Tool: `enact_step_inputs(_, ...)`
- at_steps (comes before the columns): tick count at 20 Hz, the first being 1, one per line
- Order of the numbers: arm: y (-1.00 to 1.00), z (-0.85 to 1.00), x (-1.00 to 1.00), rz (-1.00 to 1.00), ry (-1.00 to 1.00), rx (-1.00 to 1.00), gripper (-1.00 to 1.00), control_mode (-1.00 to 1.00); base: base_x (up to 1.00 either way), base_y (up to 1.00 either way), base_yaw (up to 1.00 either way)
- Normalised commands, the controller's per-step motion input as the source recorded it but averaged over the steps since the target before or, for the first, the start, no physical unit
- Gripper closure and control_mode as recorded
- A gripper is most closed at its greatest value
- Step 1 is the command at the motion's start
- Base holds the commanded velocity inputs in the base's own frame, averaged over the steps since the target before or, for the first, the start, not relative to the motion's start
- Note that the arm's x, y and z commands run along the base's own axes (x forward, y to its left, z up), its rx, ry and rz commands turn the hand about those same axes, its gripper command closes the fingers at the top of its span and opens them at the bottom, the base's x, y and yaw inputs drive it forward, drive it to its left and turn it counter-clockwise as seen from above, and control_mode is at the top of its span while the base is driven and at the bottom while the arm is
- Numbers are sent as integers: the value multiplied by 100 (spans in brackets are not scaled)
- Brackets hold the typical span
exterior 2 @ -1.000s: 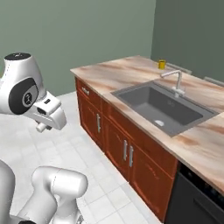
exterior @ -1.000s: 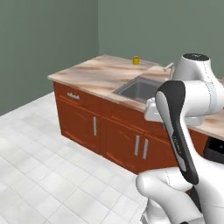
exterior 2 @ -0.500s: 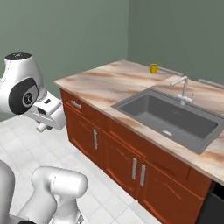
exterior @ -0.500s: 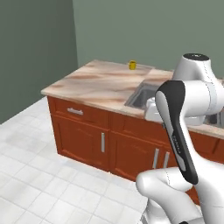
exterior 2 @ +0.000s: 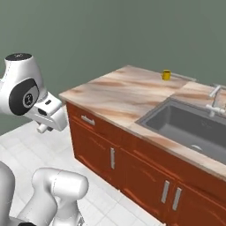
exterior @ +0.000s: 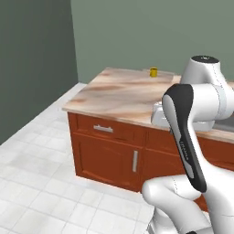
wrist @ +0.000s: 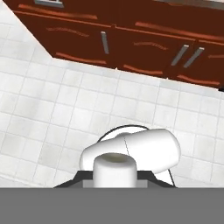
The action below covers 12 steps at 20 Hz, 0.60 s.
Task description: Pick up the marshmallow and place it in the cup of hot chocolate on the dining counter.
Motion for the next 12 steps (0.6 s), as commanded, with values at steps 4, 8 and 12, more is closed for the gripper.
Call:
enact_step_inputs(4,0,0,0,0,0,0,100,100,59,100,-20)
enact_step_inputs(8,0,0,0,0,0,0,100,100,57,100,-19)
enact_step_inputs(12,0,0,0,0,0,0,100,100,57,100,-18)
